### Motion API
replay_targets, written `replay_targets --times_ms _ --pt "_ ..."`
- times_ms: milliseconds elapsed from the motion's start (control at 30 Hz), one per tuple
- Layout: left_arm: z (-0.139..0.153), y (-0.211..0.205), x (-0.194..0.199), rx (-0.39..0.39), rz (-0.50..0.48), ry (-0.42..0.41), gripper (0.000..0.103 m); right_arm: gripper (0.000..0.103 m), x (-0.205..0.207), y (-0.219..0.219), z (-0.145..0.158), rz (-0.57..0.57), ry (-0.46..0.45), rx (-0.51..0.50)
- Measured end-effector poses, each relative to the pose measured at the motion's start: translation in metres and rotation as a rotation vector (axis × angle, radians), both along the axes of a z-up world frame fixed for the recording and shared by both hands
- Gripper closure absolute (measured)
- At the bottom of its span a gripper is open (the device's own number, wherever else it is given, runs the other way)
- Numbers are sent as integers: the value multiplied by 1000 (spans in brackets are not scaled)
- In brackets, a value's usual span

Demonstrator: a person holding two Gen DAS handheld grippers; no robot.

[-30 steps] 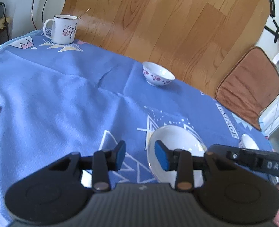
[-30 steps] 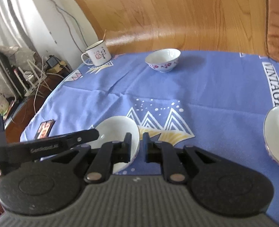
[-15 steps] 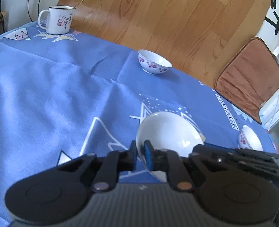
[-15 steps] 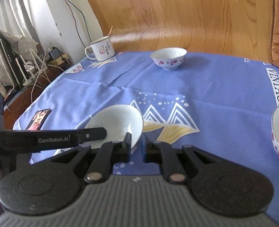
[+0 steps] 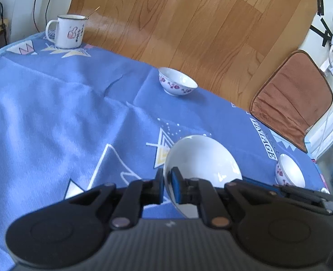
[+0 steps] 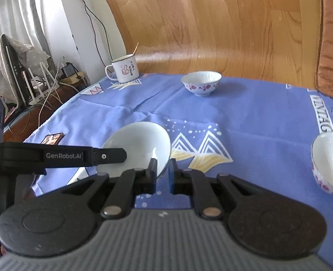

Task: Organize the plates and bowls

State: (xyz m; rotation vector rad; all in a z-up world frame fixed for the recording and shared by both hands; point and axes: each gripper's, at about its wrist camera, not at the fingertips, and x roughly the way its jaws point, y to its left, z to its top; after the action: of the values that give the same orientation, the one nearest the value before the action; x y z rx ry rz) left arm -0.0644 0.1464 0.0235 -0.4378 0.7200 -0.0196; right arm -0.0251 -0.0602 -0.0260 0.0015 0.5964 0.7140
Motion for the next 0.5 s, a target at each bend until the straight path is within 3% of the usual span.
replay_targets --times_ms 267,500 --pt "11 -17 6 33 -29 -11 95 90 -6 -11 3 -27 -14 22" --pt "36 -84 49 51 -201 -82 95 90 -13 -70 21 -185 -97 77"
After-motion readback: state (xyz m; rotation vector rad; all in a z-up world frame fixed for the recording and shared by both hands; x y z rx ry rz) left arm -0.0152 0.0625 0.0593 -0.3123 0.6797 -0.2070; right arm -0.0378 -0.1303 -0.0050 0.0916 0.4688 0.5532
